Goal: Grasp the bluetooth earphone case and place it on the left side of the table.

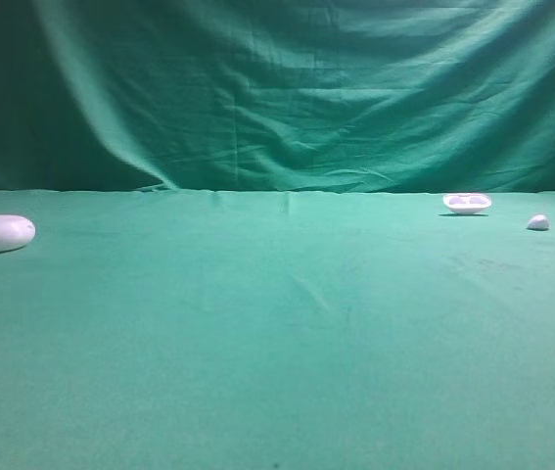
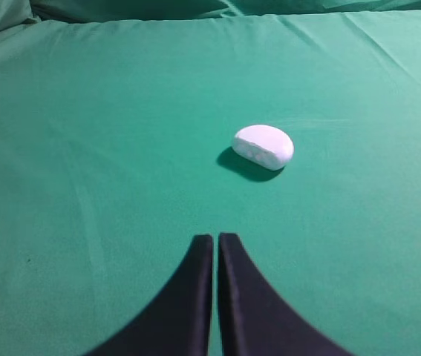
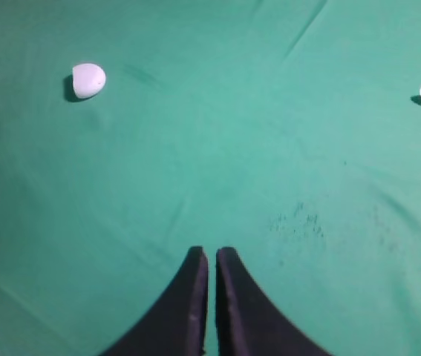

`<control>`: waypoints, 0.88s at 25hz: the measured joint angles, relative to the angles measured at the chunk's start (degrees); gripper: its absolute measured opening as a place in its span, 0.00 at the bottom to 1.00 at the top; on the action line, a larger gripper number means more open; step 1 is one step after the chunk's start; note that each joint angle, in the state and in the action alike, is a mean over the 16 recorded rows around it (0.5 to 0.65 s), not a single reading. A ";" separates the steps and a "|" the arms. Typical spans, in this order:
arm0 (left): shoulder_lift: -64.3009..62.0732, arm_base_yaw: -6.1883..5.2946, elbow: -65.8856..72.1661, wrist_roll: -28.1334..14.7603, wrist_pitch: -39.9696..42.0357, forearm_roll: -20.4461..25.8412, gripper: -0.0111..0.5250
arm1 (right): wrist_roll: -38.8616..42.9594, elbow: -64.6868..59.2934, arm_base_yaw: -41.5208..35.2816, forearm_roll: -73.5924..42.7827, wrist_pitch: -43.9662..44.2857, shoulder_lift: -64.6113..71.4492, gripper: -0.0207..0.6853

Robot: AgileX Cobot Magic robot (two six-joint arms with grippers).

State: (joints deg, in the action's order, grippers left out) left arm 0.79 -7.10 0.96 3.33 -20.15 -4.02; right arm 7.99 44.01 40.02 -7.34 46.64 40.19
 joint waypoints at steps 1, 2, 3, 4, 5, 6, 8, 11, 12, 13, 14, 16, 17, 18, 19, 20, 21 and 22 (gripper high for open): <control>0.00 0.00 0.00 0.00 0.00 0.00 0.02 | 0.00 -0.98 0.00 -0.21 -0.33 -1.13 0.03; 0.00 0.00 0.00 0.00 0.00 0.00 0.02 | 0.03 -1.83 0.00 -0.49 -0.53 -2.20 0.03; 0.00 0.00 0.00 0.00 0.00 0.00 0.02 | 0.10 -2.54 -0.01 -0.79 -0.62 -3.21 0.03; 0.00 0.00 0.00 0.00 0.00 0.00 0.02 | 0.19 -3.15 -0.06 -1.13 -0.67 -4.17 0.03; 0.00 0.00 0.00 0.00 0.00 0.00 0.02 | 0.29 -3.73 -0.18 -1.48 -0.71 -5.10 0.03; 0.00 0.00 0.00 0.00 0.00 0.00 0.02 | 0.39 -4.28 -0.40 -1.86 -0.81 -6.04 0.03; 0.00 0.00 0.00 0.00 0.00 0.00 0.02 | 0.61 -5.60 -1.14 -2.66 -1.51 -7.99 0.03; 0.00 0.00 0.00 0.00 0.00 0.00 0.02 | 0.97 -8.68 -3.41 -3.87 -4.22 -11.34 0.03; 0.00 0.00 0.00 0.00 0.00 0.00 0.02 | 1.11 -10.01 -4.52 -4.25 -5.51 -12.61 0.03; 0.00 0.00 0.00 0.00 0.00 0.00 0.02 | 1.24 -11.50 -5.80 -4.59 -6.89 -13.96 0.03; 0.00 0.00 0.00 0.00 0.00 0.00 0.02 | 1.38 -13.11 -7.20 -4.88 -8.37 -15.40 0.03; 0.00 0.00 0.00 0.00 0.00 0.00 0.02 | 1.73 -16.68 -10.41 -5.27 -11.43 -18.53 0.03; 0.00 0.00 0.00 0.00 0.00 0.00 0.02 | 1.96 -18.60 -12.19 -5.39 -12.99 -20.24 0.03; 0.00 0.00 0.00 0.00 0.00 0.00 0.02 | 2.19 -20.61 -14.05 -5.44 -14.55 -22.00 0.03; 0.00 0.00 0.00 0.00 0.00 0.00 0.02 | 2.40 -22.70 -15.99 -5.45 -16.10 -23.78 0.03; 0.00 0.00 0.00 0.00 0.00 0.00 0.02 | 2.59 -24.83 -17.96 -5.44 -17.61 -25.58 0.03; 0.00 0.00 0.00 0.00 0.00 0.00 0.02 | 2.79 -26.97 -19.91 -5.40 -19.10 -27.33 0.03; 0.00 0.00 0.00 0.00 0.00 0.00 0.02 | 2.98 -29.10 -21.79 -5.36 -20.55 -29.01 0.03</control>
State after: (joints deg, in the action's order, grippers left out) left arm 0.79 -7.10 0.96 3.33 -20.15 -4.02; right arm 10.97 14.91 18.23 -12.69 26.09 11.18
